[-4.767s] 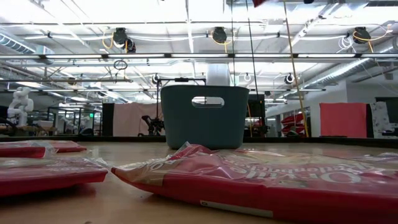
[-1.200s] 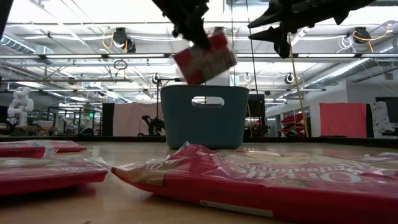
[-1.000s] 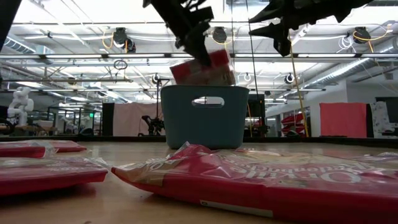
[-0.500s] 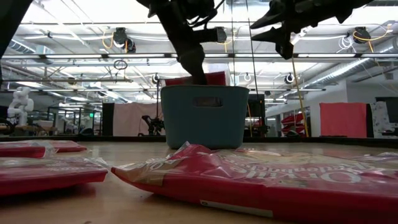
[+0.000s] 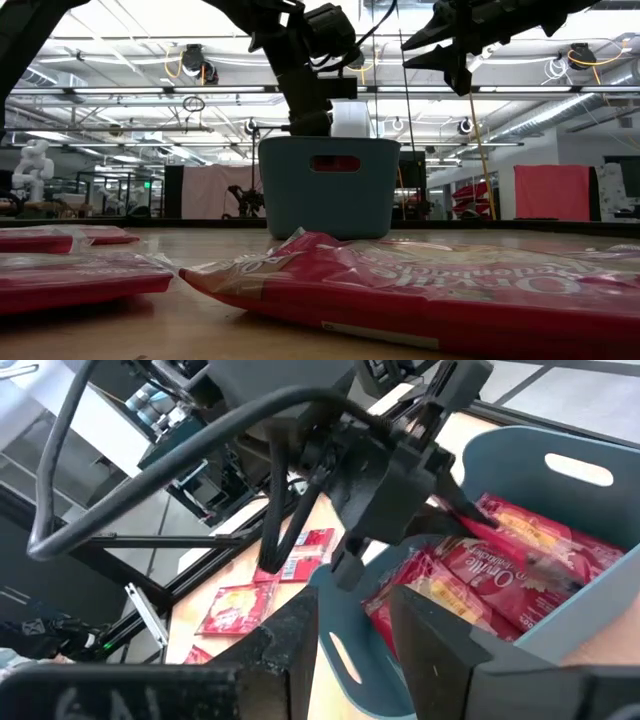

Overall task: Sort popcorn bags into baskets
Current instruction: Put the red popcorn bag into the blue bin

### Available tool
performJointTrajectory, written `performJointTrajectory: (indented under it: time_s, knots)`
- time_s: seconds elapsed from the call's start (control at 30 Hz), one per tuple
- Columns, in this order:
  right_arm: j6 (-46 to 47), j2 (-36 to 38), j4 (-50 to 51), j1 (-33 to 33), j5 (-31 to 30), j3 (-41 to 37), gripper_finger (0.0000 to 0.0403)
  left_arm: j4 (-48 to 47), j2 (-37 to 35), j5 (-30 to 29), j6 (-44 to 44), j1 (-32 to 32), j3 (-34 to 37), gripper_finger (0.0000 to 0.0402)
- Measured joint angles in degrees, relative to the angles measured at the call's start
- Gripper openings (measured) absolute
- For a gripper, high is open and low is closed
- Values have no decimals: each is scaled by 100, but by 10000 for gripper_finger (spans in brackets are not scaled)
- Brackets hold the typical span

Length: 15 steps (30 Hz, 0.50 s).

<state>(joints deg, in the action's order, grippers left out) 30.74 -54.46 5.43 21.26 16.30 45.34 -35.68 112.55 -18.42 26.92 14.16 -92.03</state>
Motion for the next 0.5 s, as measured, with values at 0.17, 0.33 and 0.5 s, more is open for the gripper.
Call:
performJointTrajectory:
  time_s: [0.17, 0.33, 0.5]
  knots:
    - [-37, 0, 0, 0, -25, 0, 118, 150, 0, -308, 257, 50, 0, 32]
    - [-118, 0, -22, 2, -164, 0, 118, 319, 64, -320, 364, 125, -2, 29]
    - [-144, 0, -35, 2, -169, 0, 118, 365, 207, -266, 358, 220, -4, 41]
